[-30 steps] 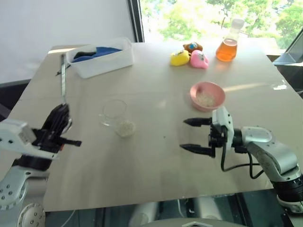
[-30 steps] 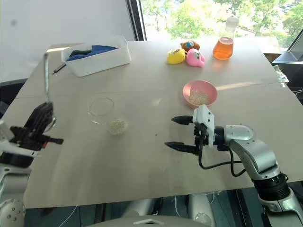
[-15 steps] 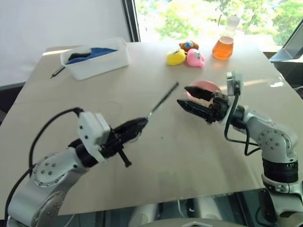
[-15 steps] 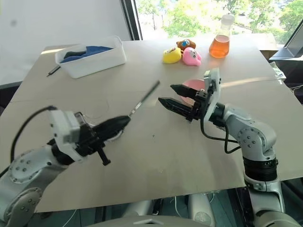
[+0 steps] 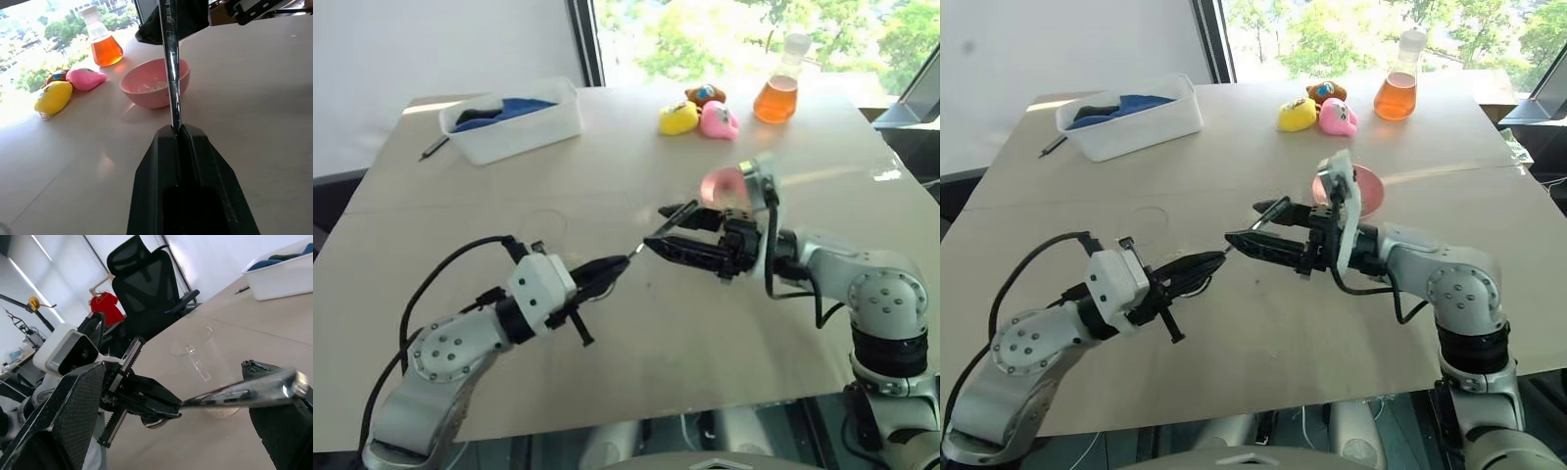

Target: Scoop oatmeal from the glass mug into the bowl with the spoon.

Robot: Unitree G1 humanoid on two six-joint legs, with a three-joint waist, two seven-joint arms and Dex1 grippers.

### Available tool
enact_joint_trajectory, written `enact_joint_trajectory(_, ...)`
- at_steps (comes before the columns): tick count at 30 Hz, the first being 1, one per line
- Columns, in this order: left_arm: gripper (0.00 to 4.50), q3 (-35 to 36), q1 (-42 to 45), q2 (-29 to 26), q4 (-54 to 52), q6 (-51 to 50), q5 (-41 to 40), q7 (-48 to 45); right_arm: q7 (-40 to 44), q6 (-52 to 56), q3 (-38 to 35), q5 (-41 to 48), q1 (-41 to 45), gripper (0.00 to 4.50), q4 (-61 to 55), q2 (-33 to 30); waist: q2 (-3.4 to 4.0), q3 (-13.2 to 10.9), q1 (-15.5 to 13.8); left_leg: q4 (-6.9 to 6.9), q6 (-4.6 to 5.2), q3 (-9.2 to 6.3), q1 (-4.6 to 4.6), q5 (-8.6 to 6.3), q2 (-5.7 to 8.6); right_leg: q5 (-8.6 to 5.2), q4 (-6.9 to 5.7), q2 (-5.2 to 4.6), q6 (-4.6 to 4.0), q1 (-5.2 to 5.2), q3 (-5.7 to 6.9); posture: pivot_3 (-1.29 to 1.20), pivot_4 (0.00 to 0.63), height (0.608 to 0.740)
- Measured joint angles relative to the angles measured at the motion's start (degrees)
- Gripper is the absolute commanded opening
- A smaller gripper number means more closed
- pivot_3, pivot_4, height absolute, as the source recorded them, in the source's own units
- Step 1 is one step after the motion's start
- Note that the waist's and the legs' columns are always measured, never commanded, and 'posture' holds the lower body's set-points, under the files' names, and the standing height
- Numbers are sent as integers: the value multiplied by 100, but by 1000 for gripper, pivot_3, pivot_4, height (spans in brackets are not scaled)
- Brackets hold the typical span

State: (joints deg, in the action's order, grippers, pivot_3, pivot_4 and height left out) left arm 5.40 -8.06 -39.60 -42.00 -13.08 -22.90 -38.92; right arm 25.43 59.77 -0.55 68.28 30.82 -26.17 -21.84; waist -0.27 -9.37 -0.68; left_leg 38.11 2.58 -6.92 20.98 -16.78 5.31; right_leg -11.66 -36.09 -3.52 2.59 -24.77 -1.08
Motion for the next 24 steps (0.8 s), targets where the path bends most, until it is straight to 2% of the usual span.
enact_joint_trajectory(6,47,-139,13,131,0,-3,128,21,-31,-95,106,-237,0,4500,20,48,0,0,0,1,0,0,1,0,0,0,0,0,0,-1,0,0,150,740)
enact_joint_trajectory(7,12,-142,21,157,0,-5,140,29,-33,-116,106,-242,0,4251,20,66,0,0,0,0,0,0,1,0,0,0,0,0,0,-1,0,0,150,740)
enact_joint_trajectory(10,0,-153,61,286,0,-21,146,72,-68,-138,105,-246,2,3264,31,118,0,0,1,1,0,0,0,0,0,0,-1,0,0,-1,0,0,150,740)
enact_joint_trajectory(16,0,-156,64,396,1,-18,179,106,-237,-166,27,-217,3,213,123,224,0,0,1,1,0,1,0,0,0,0,-1,0,0,-1,0,0,150,740)
enact_joint_trajectory(17,0,-169,63,414,11,-15,207,124,-246,-155,16,-100,2,39,152,269,0,0,4,1,0,1,1,0,0,0,-1,1,0,-1,0,0,150,740)
enact_joint_trajectory(24,0,-174,4,521,37,122,254,132,-600,-141,-20,256,23,39,257,370,0,0,2,1,0,0,0,0,0,0,-2,1,0,-1,0,0,150,740)
